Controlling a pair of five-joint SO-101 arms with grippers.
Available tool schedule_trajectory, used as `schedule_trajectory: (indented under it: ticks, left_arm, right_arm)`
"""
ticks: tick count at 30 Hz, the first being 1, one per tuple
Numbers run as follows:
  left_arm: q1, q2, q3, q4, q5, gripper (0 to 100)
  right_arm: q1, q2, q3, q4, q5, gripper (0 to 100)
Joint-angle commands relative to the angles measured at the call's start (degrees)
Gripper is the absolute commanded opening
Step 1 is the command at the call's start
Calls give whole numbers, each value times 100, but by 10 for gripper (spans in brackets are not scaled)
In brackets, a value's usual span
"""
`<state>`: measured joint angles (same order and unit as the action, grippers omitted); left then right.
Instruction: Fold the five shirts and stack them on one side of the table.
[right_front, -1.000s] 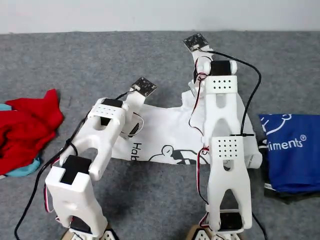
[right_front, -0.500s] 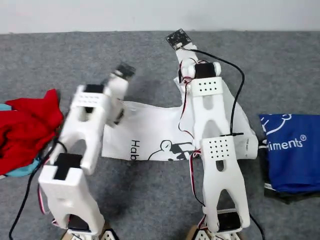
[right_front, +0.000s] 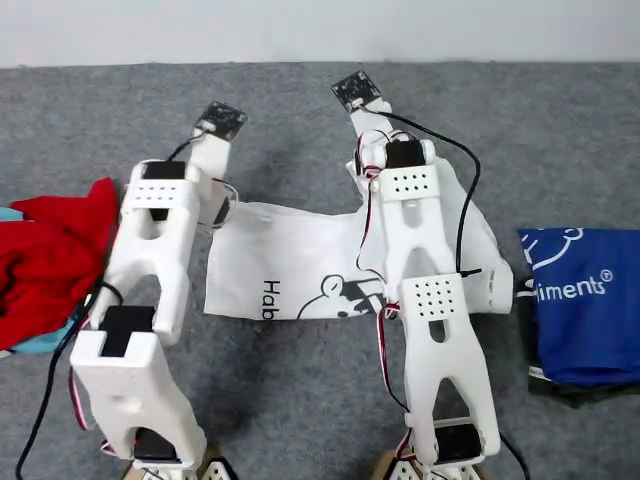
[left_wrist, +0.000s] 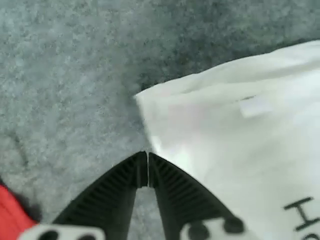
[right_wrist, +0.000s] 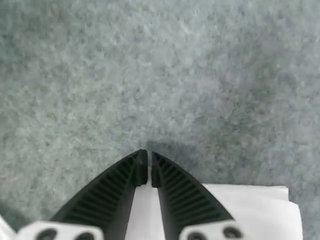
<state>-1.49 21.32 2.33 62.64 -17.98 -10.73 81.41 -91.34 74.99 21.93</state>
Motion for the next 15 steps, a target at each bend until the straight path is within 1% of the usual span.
schedule_trajectory:
  ticks: [1,3,5,8,11,15]
  left_arm:
    - [413,114,48,-343,308,13]
    - [527,387,75,-607,404,13]
    - [571,712,4,-747,387,13]
    - [536,905,-418,-527,404,13]
    - [536,1046,-549,-457,404,13]
    - [527,1090,-611,-457,404,13]
  right_arm:
    - [13,-92,-105,-180,-35,12]
    - [22,-84,-105,-154,-35,28]
    - [75,-127,-132,13,-62,89]
    - [198,-189,-273,541,-79,184]
    - [295,-435,-545,1508,-88,195]
    - [418,-1358,-457,2862,-88,195]
